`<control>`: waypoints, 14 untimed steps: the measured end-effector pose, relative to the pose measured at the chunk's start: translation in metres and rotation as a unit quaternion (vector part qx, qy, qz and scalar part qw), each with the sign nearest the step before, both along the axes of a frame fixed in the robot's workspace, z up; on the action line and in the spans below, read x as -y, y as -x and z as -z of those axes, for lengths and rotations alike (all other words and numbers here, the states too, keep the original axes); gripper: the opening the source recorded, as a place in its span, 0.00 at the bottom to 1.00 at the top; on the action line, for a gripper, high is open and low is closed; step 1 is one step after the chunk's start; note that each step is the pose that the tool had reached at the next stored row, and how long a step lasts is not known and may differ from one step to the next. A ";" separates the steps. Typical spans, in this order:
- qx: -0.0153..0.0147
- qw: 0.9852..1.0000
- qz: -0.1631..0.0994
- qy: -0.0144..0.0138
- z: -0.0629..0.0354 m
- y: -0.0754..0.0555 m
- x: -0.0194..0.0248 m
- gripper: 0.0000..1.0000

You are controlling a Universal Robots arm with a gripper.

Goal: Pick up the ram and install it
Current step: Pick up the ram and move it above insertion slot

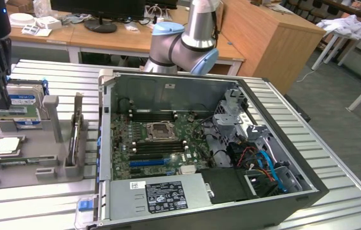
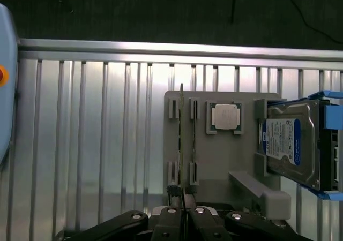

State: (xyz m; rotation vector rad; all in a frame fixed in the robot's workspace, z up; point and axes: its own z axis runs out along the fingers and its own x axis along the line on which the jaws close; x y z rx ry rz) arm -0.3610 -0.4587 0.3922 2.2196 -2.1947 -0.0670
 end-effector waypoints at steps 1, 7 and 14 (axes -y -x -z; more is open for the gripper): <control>0.000 1.000 0.000 0.000 0.0000 -0.001 0.0000 0.12; 0.000 1.000 0.000 0.000 0.0000 -0.008 0.0000 0.12; 0.000 1.000 0.000 0.000 0.0001 -0.015 0.0000 0.12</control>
